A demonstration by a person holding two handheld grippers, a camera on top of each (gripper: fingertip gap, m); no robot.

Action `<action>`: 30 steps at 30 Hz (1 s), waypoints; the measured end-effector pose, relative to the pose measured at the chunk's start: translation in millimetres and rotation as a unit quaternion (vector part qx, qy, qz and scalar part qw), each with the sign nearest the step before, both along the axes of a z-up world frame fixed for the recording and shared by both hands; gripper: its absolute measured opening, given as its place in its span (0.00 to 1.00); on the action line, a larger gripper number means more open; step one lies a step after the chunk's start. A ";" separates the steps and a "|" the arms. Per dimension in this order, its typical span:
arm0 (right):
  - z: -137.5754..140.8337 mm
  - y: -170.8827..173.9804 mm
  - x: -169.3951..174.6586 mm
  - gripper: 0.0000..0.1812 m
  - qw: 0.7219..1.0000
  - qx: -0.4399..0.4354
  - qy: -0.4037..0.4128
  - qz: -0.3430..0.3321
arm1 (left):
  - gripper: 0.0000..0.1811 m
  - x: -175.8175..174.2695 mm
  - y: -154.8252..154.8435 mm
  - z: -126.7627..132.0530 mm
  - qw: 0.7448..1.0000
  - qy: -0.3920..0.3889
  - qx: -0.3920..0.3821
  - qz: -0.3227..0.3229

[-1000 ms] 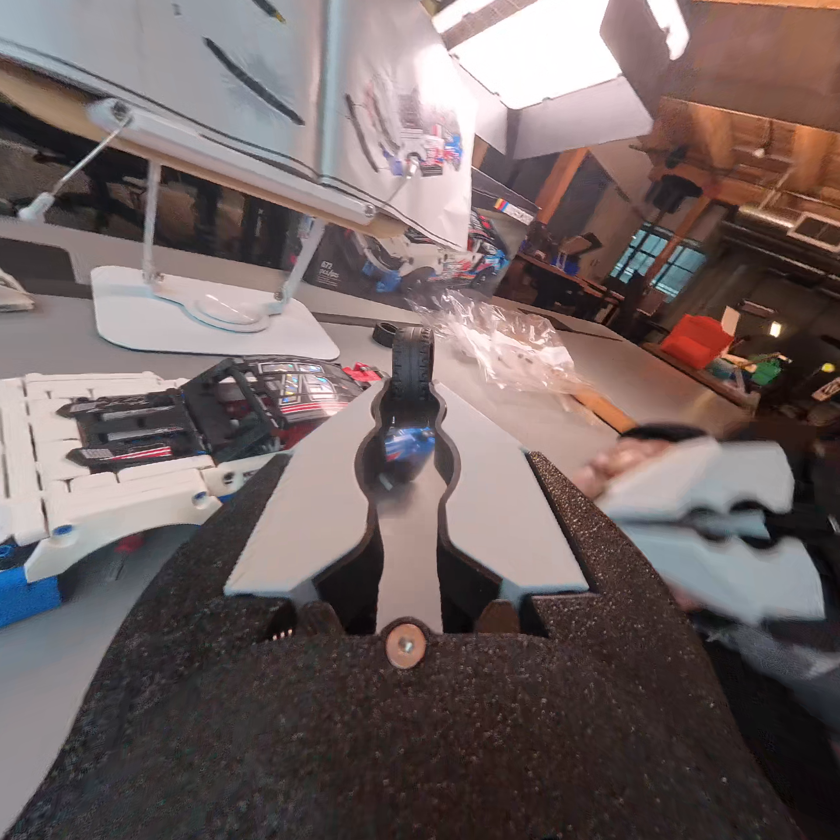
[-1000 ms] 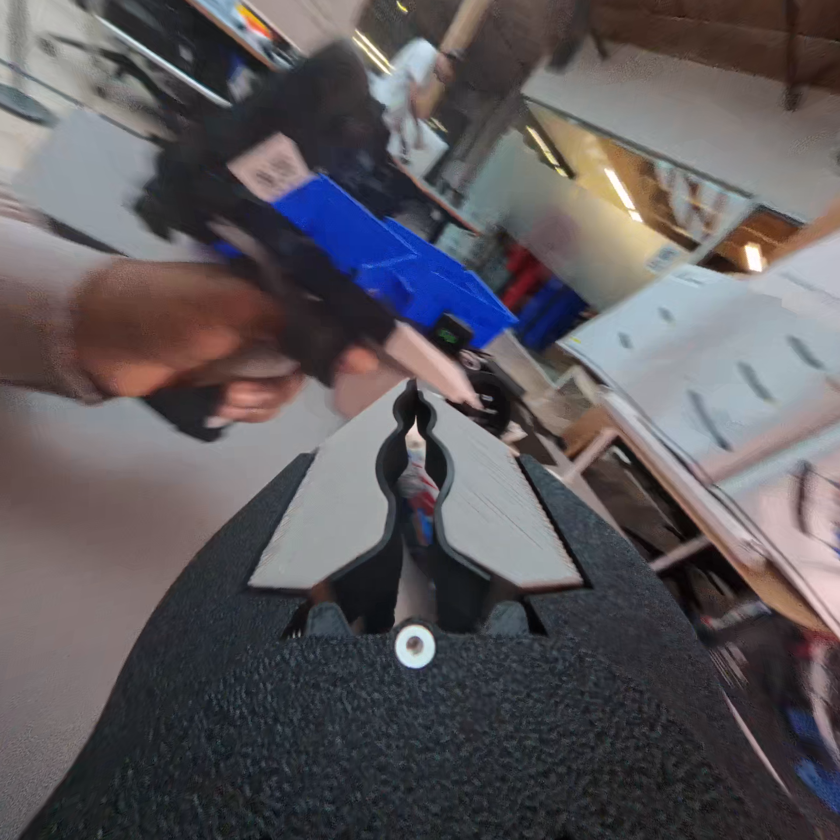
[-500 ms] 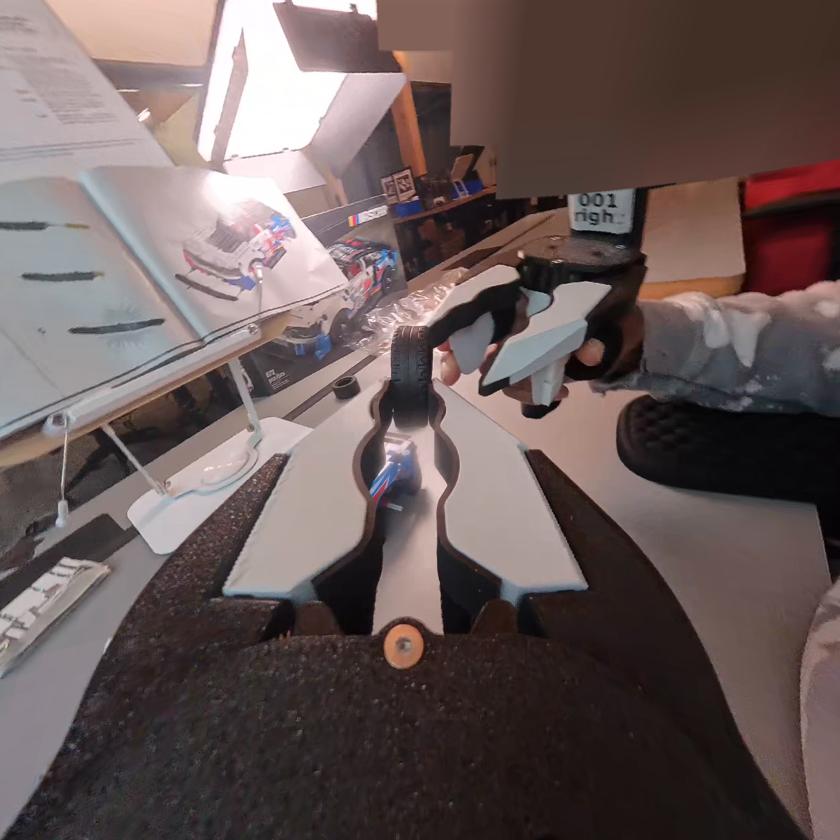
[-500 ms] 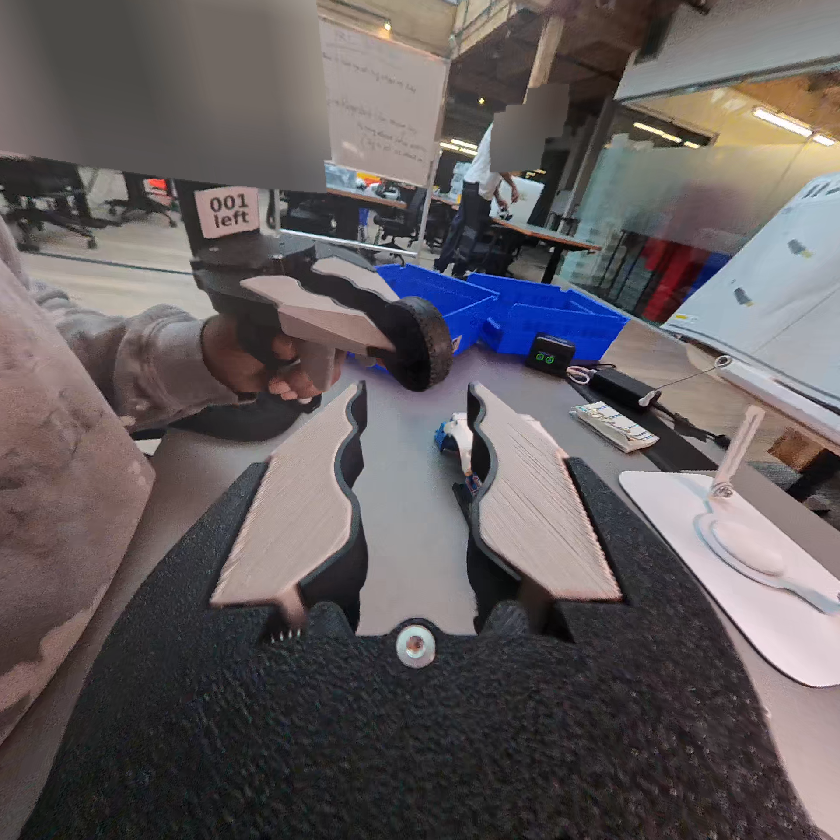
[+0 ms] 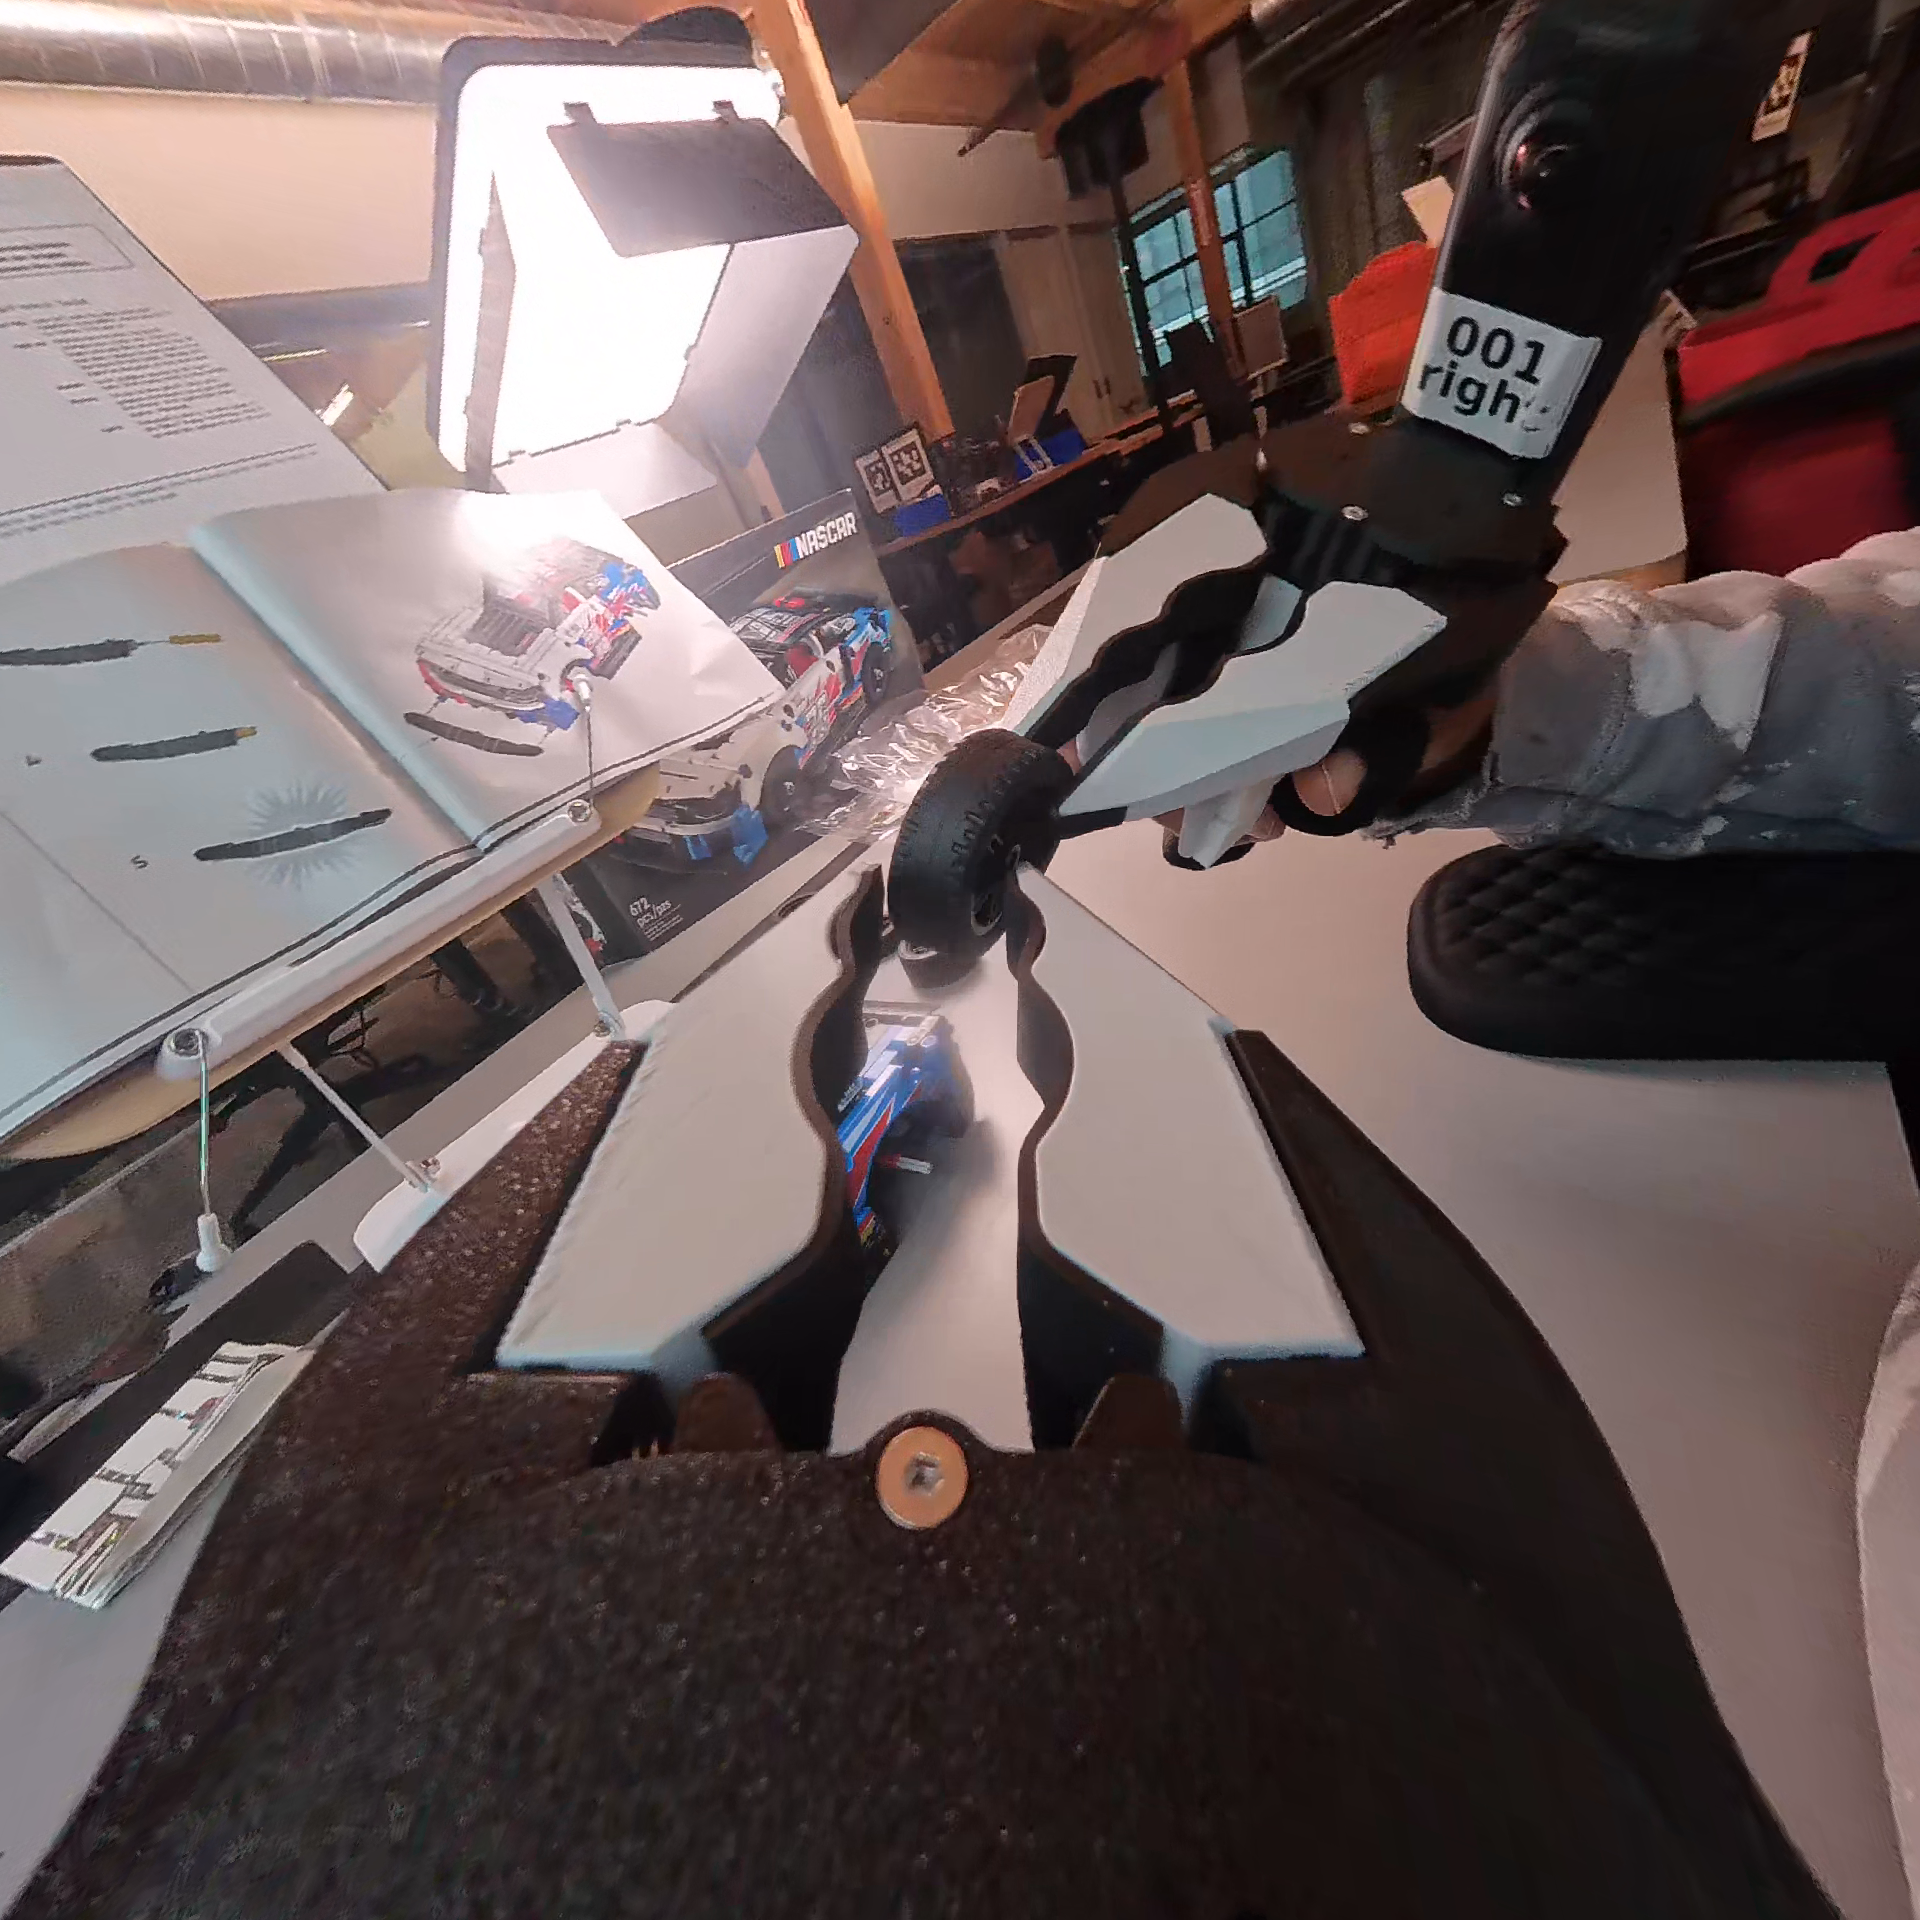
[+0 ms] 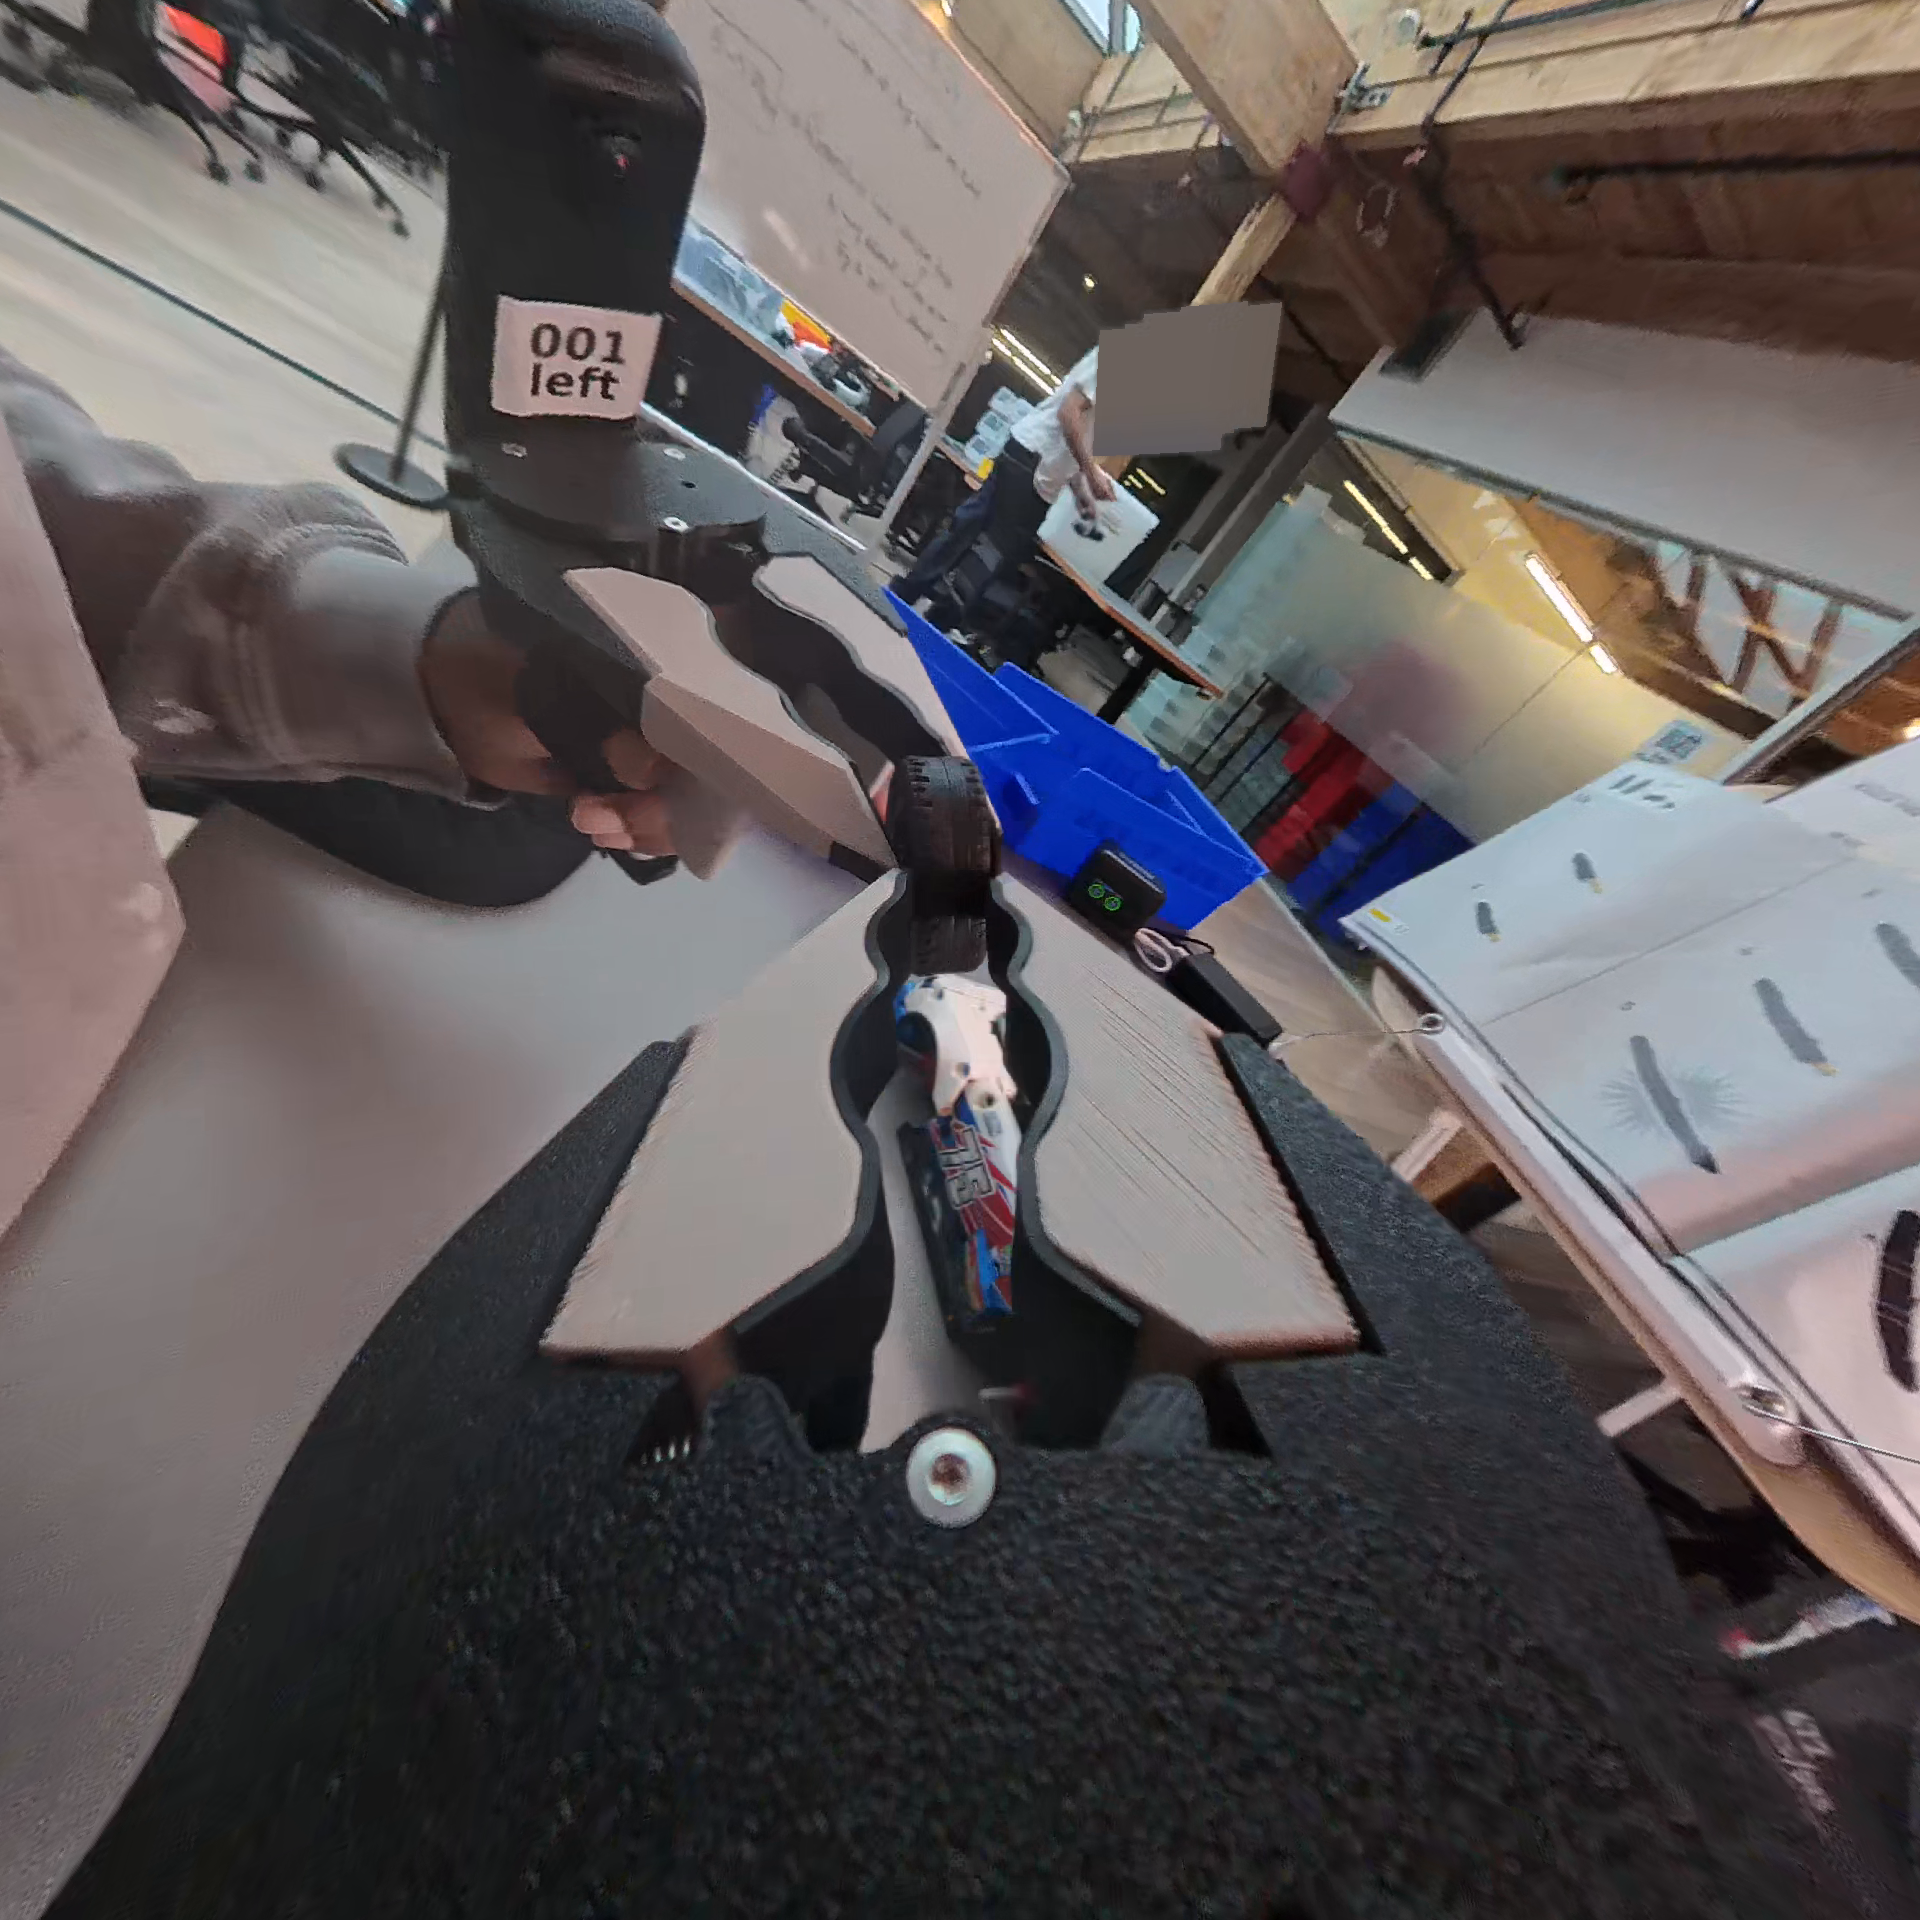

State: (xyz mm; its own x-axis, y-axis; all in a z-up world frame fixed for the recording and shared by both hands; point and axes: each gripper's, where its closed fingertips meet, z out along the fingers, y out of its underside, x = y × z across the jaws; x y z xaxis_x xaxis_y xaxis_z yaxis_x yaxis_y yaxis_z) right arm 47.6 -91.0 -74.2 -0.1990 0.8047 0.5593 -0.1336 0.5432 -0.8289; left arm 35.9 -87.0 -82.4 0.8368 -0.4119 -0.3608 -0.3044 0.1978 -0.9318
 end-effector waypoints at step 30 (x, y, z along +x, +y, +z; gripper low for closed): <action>-7.7 15.8 -18.2 0.05 0.993 0.032 0.026 -0.108 | 0.11 -17.7 18.8 -15.4 0.949 -0.303 -0.085 0.033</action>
